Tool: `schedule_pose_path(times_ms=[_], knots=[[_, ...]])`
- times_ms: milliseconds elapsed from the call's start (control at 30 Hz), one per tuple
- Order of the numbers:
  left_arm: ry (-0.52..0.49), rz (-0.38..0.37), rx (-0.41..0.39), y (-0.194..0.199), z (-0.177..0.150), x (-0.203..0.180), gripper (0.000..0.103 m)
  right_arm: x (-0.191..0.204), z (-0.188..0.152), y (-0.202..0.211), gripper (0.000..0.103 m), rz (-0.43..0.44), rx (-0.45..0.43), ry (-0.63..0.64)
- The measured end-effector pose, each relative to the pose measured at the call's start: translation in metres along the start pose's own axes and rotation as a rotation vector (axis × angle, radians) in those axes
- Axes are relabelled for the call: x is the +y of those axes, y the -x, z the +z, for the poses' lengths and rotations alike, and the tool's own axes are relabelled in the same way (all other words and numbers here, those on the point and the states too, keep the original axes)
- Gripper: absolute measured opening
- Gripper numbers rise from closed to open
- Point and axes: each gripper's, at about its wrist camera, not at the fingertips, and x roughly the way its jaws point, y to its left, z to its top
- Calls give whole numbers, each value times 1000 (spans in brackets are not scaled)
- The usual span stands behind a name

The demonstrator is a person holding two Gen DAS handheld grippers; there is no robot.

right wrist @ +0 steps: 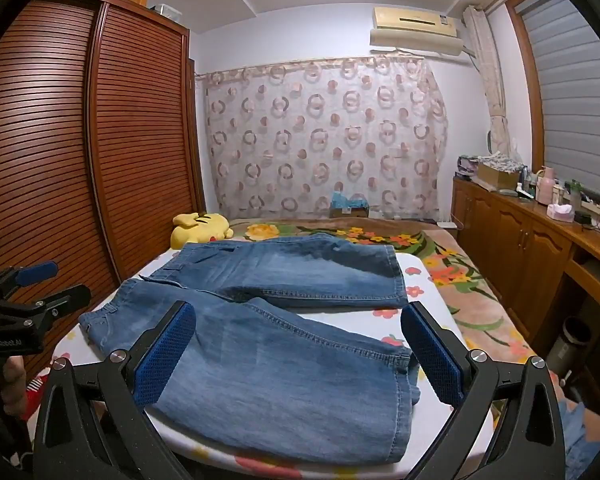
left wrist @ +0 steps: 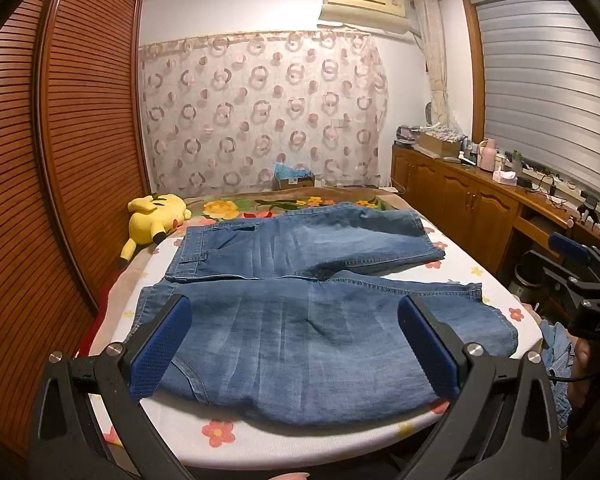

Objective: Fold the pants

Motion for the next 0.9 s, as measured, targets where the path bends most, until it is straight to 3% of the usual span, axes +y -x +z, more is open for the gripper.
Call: schedule_pose_path(times_ms=[900], knots=[[2, 0, -5, 0, 0, 0, 103, 5, 0, 4, 102, -7, -8, 7]])
